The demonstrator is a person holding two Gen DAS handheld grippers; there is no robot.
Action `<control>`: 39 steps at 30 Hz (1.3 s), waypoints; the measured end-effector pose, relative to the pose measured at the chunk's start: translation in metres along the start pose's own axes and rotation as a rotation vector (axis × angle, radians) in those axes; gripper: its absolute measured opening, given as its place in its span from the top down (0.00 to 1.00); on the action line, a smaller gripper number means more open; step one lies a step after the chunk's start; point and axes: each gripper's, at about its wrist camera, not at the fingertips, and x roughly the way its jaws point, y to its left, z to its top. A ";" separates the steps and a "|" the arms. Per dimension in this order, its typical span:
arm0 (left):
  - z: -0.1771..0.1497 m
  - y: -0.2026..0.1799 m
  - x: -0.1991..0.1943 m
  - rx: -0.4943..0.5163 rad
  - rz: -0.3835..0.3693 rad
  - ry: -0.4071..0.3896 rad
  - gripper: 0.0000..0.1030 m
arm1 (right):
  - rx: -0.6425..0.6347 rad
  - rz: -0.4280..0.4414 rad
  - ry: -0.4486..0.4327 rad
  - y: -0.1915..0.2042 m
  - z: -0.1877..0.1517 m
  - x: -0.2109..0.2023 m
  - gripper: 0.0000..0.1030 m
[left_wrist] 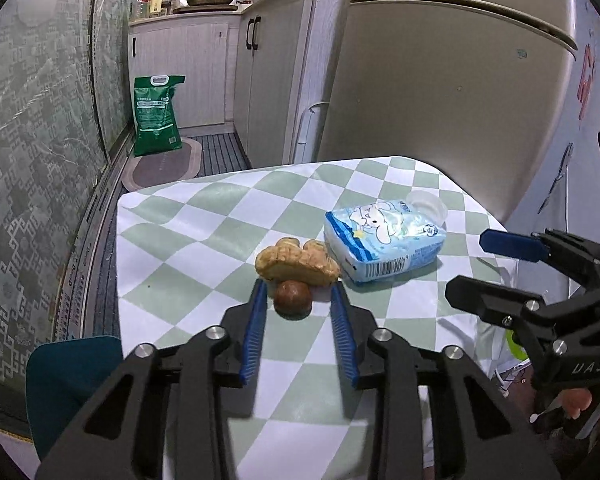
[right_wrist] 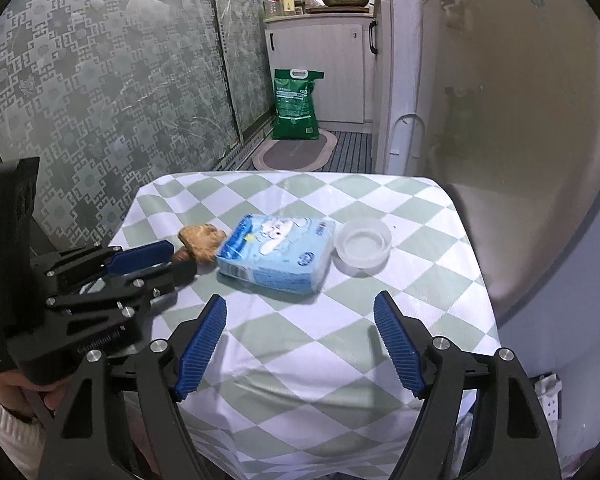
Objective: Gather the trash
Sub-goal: 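Grasp the blue wipes pack with the right tool while the left tool grasps the brown nut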
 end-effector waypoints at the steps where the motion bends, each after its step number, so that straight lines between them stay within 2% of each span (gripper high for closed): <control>1: 0.000 -0.001 0.001 0.003 -0.001 0.001 0.71 | 0.004 -0.001 0.003 -0.001 0.000 0.001 0.25; 4: 0.001 -0.002 0.003 0.018 -0.002 0.002 0.79 | 0.004 0.001 0.007 0.002 0.000 0.003 0.24; 13: -0.003 0.011 -0.016 -0.007 -0.009 -0.048 0.79 | -0.021 0.003 0.026 0.024 0.003 0.021 0.22; 21: -0.010 0.024 -0.027 -0.013 -0.014 -0.057 0.79 | -0.021 -0.043 0.022 0.034 0.011 0.038 0.17; 33: -0.015 0.056 -0.048 -0.047 -0.004 -0.081 0.79 | -0.013 -0.135 0.002 0.037 0.022 0.060 0.17; 35: -0.017 0.061 -0.051 -0.052 0.000 -0.082 0.79 | -0.012 -0.148 0.007 0.037 0.024 0.061 0.21; 36: -0.018 0.063 -0.053 -0.054 0.001 -0.083 0.79 | -0.007 -0.156 0.009 0.037 0.025 0.061 0.27; 39: -0.019 0.071 -0.058 -0.059 0.007 -0.089 0.79 | 0.006 -0.154 0.018 0.038 0.028 0.060 0.31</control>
